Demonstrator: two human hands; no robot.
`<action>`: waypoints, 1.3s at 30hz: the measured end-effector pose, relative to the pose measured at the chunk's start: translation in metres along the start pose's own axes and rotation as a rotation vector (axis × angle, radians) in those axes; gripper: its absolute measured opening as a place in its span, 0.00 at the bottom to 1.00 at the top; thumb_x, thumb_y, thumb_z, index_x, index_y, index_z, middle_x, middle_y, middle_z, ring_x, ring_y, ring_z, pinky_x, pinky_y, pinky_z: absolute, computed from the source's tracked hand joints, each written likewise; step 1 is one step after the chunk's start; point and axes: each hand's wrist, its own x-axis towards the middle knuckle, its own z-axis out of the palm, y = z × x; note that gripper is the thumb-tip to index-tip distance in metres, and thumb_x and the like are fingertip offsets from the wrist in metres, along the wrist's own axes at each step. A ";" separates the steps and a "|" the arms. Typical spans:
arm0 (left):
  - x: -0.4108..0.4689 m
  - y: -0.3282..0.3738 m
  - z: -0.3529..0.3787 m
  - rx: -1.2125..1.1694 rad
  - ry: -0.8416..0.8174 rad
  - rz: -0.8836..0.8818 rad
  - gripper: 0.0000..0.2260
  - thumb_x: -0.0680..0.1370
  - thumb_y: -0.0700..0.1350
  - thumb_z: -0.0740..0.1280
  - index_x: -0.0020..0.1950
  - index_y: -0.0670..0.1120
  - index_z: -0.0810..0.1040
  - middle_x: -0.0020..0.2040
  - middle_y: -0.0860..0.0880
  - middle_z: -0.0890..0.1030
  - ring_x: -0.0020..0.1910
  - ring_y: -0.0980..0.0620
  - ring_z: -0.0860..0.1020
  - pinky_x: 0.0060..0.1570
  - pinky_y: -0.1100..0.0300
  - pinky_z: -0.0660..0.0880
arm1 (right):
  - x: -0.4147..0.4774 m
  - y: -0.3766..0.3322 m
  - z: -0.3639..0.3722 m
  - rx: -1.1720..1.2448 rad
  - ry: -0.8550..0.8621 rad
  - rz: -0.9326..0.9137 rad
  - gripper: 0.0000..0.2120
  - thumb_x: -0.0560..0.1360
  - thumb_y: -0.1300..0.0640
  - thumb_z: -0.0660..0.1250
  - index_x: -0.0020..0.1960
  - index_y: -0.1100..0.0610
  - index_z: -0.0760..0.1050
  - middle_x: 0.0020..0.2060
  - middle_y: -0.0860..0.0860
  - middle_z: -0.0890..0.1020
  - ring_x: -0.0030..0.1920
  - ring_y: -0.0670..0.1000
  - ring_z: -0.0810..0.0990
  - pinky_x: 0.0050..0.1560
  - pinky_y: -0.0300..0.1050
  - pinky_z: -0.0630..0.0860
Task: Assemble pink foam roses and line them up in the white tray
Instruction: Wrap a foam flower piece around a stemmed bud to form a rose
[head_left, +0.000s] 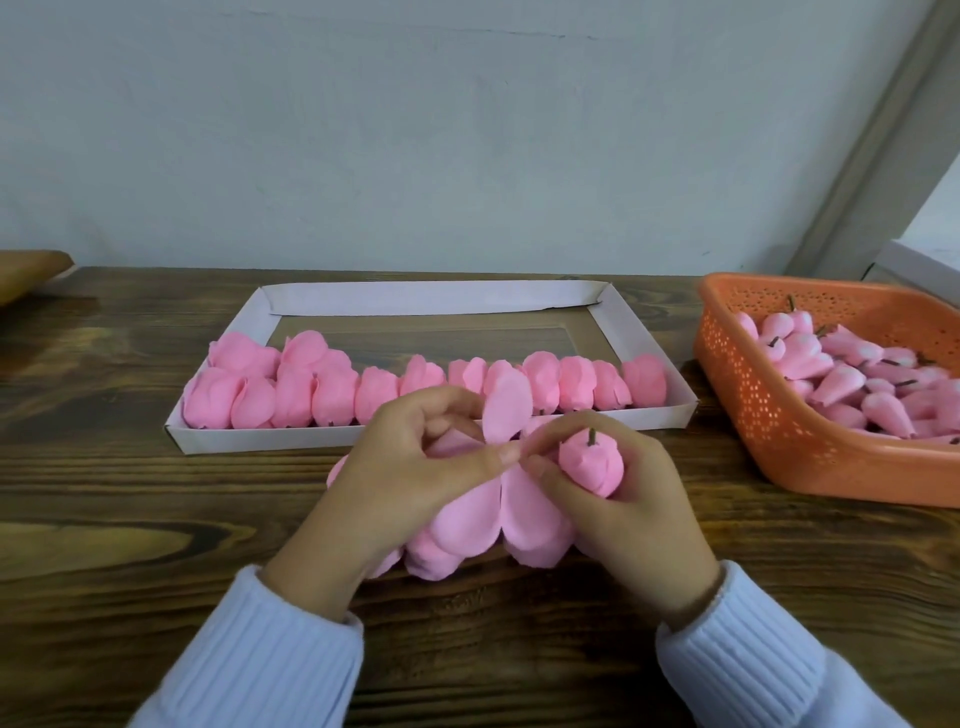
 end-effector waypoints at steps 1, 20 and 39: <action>0.001 0.000 -0.002 -0.019 -0.010 -0.045 0.14 0.62 0.48 0.80 0.44 0.50 0.82 0.39 0.53 0.84 0.41 0.56 0.82 0.41 0.63 0.77 | 0.000 0.001 0.000 -0.027 0.027 -0.001 0.07 0.71 0.67 0.71 0.43 0.55 0.82 0.40 0.47 0.84 0.44 0.47 0.82 0.46 0.36 0.76; 0.009 -0.014 0.014 -0.374 0.432 -0.316 0.03 0.76 0.44 0.69 0.48 0.48 0.83 0.50 0.45 0.84 0.56 0.45 0.79 0.62 0.40 0.72 | -0.006 -0.017 0.008 -0.039 0.040 -0.044 0.04 0.69 0.60 0.70 0.37 0.60 0.78 0.32 0.51 0.81 0.34 0.48 0.79 0.38 0.39 0.76; -0.007 0.003 0.029 0.124 0.128 0.510 0.11 0.76 0.33 0.62 0.49 0.45 0.82 0.47 0.57 0.83 0.51 0.60 0.81 0.50 0.71 0.73 | -0.010 -0.011 0.007 0.248 -0.235 0.482 0.10 0.62 0.57 0.69 0.25 0.45 0.77 0.21 0.45 0.75 0.20 0.41 0.71 0.24 0.33 0.69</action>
